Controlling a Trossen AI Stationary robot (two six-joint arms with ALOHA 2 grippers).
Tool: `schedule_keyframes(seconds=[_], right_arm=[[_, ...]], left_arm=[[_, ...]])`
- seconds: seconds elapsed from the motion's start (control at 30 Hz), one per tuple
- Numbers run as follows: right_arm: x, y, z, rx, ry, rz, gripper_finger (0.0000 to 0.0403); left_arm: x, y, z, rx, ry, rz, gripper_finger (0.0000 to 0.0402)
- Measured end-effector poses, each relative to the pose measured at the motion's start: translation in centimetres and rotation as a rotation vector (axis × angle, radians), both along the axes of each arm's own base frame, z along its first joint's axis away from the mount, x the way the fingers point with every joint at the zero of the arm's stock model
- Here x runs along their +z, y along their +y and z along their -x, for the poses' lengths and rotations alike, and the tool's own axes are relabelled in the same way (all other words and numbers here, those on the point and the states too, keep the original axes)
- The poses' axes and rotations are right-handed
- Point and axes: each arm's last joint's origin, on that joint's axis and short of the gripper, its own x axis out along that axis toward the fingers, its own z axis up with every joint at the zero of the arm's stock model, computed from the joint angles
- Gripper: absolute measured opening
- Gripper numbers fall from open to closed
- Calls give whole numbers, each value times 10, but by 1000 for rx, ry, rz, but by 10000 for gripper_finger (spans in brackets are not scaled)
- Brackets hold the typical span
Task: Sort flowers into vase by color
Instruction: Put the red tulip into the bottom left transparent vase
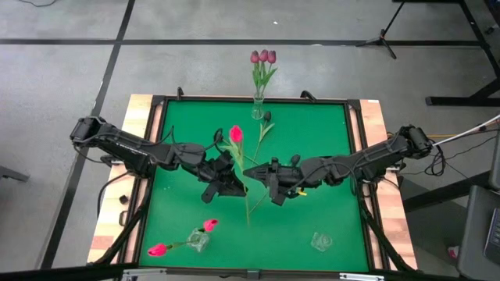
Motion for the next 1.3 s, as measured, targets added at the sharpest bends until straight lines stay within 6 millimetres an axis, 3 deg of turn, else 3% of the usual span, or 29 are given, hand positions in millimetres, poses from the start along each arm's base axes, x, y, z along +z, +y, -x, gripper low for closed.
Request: schedule_keyframes(seconds=[0.4, 0.9, 1.3], right_arm=[[0, 0, 0, 7, 0, -14, 0], [-2, 0, 0, 5, 19, -40, 0], [-2, -3, -1, -2, 19, -42, 0]], left_arm=[[0, 0, 0, 15, -9, -22, 112], [2, 0, 0, 17, -47, -60, 5], [6, 1, -1, 42, -89, -48, 41]])
